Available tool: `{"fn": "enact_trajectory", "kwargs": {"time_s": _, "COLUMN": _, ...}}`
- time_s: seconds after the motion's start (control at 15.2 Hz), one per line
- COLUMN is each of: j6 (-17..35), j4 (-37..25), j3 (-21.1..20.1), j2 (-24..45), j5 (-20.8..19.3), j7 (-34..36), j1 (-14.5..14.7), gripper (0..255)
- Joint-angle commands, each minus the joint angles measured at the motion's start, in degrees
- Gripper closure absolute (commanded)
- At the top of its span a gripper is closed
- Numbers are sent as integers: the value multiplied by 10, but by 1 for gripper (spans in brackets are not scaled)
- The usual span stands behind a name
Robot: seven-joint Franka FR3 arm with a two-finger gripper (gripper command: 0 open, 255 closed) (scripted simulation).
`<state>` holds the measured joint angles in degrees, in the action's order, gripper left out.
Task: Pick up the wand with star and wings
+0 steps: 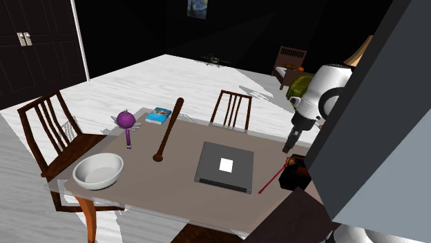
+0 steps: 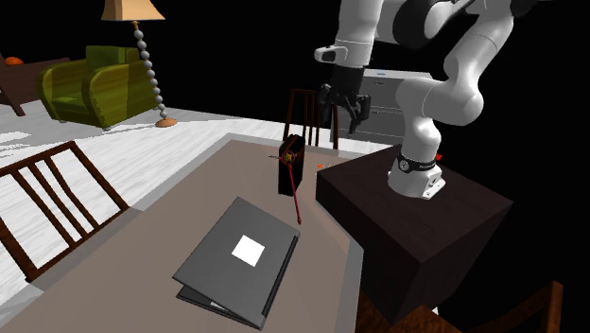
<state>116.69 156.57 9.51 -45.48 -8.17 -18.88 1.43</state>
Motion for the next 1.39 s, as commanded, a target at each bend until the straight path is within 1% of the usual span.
{"fn": "enact_trajectory", "kwargs": {"time_s": 0.0, "j6": 46, "j4": 24, "j3": 22, "j2": 21, "j5": -14, "j7": -32, "j1": -2, "gripper": 0}}
{"fn": "enact_trajectory", "kwargs": {"time_s": 0.26, "j6": 142, "j4": 61, "j3": 61, "j2": 81, "j5": -39, "j7": -88, "j1": -1, "gripper": 0}}
{"fn": "enact_trajectory", "kwargs": {"time_s": 0.59, "j6": 275, "j4": 82, "j3": 115, "j2": 195, "j5": -58, "j7": -165, "j1": 9, "gripper": 0}}
{"fn": "enact_trajectory", "kwargs": {"time_s": 0.79, "j6": 358, "j4": 81, "j3": 152, "j2": 281, "j5": -50, "j7": -221, "j1": 29, "gripper": 0}}
{"fn": "enact_trajectory", "kwargs": {"time_s": 0.92, "j6": 413, "j4": 75, "j3": 181, "j2": 343, "j5": -22, "j7": -272, "j1": 54, "gripper": 0}}
{"fn": "enact_trajectory", "kwargs": {"time_s": 0.99, "j6": 440, "j4": 70, "j3": 196, "j2": 376, "j5": 5, "j7": -306, "j1": 71, "gripper": 0}}
{"fn": "enact_trajectory", "kwargs": {"time_s": 1.06, "j6": 465, "j4": 65, "j3": 211, "j2": 410, "j5": 46, "j7": -351, "j1": 92, "gripper": 0}}
{"fn": "enact_trajectory", "kwargs": {"time_s": 1.12, "j6": 489, "j4": 57, "j3": 221, "j2": 446, "j5": 110, "j7": -411, "j1": 114, "gripper": 0}}
{"fn": "enact_trajectory", "kwargs": {"time_s": 1.19, "j6": 507, "j4": 47, "j3": 215, "j2": 484, "j5": 199, "j7": -490, "j1": 126, "gripper": 0}}
{"fn": "enact_trajectory", "kwargs": {"time_s": 1.25, "j6": 521, "j4": 32, "j3": 188, "j2": 521, "j5": 294, "j7": -575, "j1": 118, "gripper": 0}}
{"fn": "enact_trajectory", "kwargs": {"time_s": 1.32, "j6": 532, "j4": 16, "j3": 144, "j2": 555, "j5": 371, "j7": -647, "j1": 87, "gripper": 0}}
